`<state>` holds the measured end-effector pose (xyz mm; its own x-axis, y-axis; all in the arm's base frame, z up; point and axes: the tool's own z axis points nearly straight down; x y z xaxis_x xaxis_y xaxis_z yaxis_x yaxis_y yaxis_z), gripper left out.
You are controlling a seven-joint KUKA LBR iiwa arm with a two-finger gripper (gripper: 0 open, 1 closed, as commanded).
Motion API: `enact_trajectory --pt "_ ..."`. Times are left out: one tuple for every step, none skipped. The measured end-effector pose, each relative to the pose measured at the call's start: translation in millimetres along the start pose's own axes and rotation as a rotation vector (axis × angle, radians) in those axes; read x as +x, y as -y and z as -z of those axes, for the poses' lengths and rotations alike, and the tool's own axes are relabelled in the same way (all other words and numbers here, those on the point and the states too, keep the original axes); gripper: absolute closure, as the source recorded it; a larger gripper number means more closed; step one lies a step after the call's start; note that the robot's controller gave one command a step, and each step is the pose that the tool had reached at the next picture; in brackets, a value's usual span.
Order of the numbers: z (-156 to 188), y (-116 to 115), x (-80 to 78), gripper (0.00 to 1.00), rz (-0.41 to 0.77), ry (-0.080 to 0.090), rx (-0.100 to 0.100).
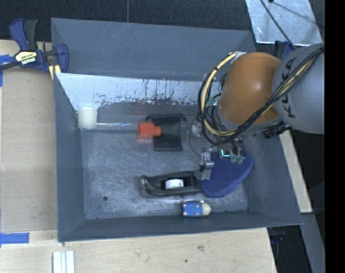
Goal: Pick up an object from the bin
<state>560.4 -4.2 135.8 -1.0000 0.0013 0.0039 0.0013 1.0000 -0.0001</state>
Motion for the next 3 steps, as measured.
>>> enact_trajectory --pt "-30 0 15.7 0.00 -0.174 0.019 0.002" --pt "-65 70 79.2 0.00 -0.293 0.004 -0.001" --pt "-66 103 76.5 0.00 -0.299 0.010 0.000"
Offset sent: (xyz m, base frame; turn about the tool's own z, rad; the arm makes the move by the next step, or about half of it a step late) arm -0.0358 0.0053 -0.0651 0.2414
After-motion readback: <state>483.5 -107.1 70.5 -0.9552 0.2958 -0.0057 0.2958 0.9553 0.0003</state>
